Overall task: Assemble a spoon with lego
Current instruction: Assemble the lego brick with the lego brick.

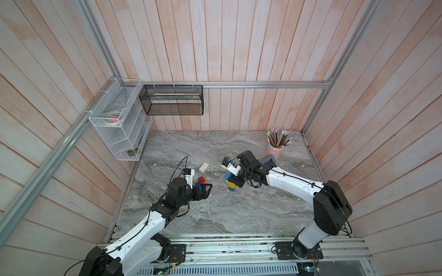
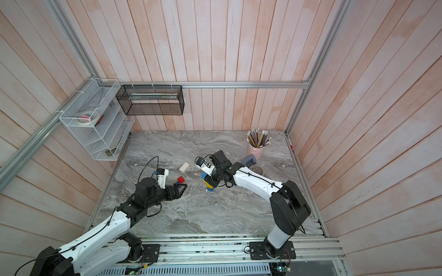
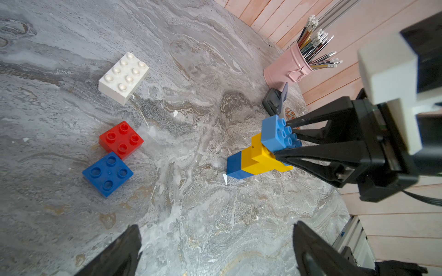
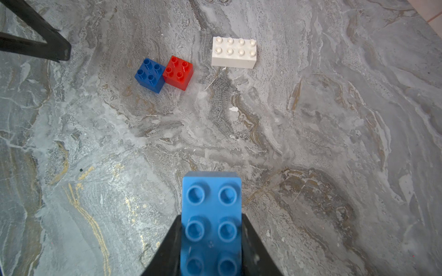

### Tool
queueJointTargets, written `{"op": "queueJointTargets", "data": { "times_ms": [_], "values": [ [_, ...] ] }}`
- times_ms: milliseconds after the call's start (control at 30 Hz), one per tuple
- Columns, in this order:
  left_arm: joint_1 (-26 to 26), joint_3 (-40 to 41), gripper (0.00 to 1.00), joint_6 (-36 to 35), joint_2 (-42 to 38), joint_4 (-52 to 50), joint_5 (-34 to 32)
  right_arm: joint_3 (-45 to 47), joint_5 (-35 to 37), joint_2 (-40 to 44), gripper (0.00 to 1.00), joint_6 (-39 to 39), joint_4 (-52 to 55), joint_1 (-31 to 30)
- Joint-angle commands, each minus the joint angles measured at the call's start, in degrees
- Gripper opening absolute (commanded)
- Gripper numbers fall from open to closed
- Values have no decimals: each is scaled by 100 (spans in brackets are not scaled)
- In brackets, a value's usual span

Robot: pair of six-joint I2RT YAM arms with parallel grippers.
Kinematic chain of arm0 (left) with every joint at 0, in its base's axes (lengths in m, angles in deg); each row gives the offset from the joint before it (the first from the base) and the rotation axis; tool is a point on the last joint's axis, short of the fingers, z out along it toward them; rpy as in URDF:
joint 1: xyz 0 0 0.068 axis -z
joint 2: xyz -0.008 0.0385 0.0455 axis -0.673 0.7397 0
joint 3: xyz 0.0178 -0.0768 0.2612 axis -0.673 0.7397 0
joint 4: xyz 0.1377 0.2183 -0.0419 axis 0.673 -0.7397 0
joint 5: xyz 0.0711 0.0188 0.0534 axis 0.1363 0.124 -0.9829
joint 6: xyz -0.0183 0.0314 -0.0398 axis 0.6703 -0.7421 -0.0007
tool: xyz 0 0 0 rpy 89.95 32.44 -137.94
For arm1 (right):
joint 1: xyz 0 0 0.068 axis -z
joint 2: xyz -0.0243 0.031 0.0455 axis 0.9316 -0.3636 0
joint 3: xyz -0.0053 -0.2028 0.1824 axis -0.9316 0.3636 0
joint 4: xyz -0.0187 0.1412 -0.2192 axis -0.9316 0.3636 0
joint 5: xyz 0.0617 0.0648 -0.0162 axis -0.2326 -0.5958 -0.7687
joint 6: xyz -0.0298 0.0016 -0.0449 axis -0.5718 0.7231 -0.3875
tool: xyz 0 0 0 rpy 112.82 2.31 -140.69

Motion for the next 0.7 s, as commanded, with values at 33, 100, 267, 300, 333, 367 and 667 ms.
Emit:
{"op": "queueJointTargets", "data": {
  "times_ms": [33,100,267,300,333,367,667],
  "values": [
    [-49,133,100,-126,-7,58,56,382,166,-348,0,-20,857,9],
    [-56,134,100,-126,17,69,57,383,204,-320,0,-19,899,-3],
    [-58,125,100,-126,73,136,92,383,368,-251,0,-17,984,-74],
    [-60,117,100,-126,92,150,100,374,402,-241,0,-12,997,-86],
    [-61,116,100,-126,109,150,106,366,432,-248,0,-15,1023,-96],
    [-61,107,100,-135,133,159,116,359,481,-255,0,-17,1055,-121],
    [-77,-16,100,-187,810,590,638,302,622,-227,0,-268,1104,-175]
  ]
}}
